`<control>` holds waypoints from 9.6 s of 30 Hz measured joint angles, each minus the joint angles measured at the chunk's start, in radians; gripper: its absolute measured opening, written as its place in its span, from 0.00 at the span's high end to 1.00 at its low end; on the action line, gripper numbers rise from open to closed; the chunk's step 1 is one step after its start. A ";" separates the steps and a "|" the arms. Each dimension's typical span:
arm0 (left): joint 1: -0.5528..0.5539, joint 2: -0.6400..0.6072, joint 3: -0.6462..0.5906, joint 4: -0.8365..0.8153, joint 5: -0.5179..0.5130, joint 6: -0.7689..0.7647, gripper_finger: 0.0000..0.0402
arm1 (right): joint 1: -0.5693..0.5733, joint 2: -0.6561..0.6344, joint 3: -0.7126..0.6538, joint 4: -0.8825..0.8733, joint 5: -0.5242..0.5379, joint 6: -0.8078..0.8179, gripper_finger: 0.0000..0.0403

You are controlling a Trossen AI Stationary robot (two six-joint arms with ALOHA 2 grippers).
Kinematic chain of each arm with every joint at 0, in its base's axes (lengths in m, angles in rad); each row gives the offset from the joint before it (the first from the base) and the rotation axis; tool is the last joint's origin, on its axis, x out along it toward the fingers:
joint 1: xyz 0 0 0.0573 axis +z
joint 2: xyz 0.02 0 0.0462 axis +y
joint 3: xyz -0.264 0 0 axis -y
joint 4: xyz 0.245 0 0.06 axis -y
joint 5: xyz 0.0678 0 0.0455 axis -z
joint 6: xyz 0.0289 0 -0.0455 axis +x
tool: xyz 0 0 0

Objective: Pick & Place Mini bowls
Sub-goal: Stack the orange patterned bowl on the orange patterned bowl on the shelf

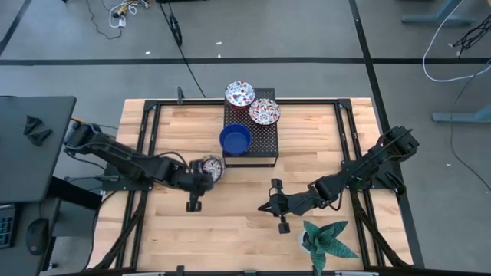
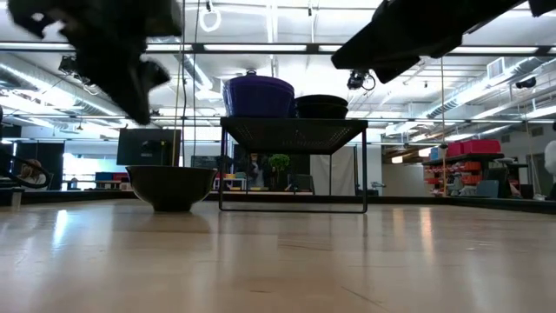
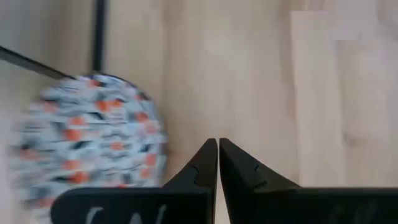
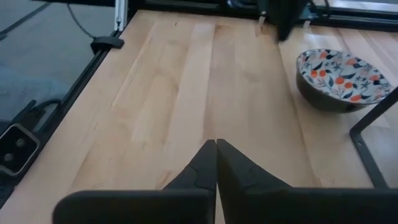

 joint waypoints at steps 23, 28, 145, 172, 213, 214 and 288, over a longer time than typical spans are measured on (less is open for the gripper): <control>-0.010 0.006 -0.140 0.149 -0.102 0.145 0.61 | -0.025 0.000 0.000 0.013 0.000 0.003 0.98; -0.009 0.006 -0.140 0.140 -0.121 0.147 0.63 | -0.025 0.000 0.000 0.013 0.000 0.003 0.98; -0.064 0.077 0.058 0.568 0.171 0.341 0.50 | 0.024 -0.043 0.413 -0.793 -0.427 -0.005 0.99; -0.062 0.197 -0.326 1.265 -0.063 0.092 0.55 | -0.618 -0.071 0.747 -1.113 -0.006 -0.417 0.98; -0.058 0.202 -0.327 1.293 -0.065 0.092 0.55 | -0.753 0.081 0.839 -1.282 -0.167 -0.451 0.96; -0.059 0.202 -0.327 1.293 -0.065 0.092 0.55 | -0.757 0.081 0.839 -1.280 -0.166 -0.451 0.96; -0.061 0.201 -0.326 1.294 -0.065 0.092 0.55 | -0.794 0.053 0.838 -1.230 -0.297 -0.399 0.99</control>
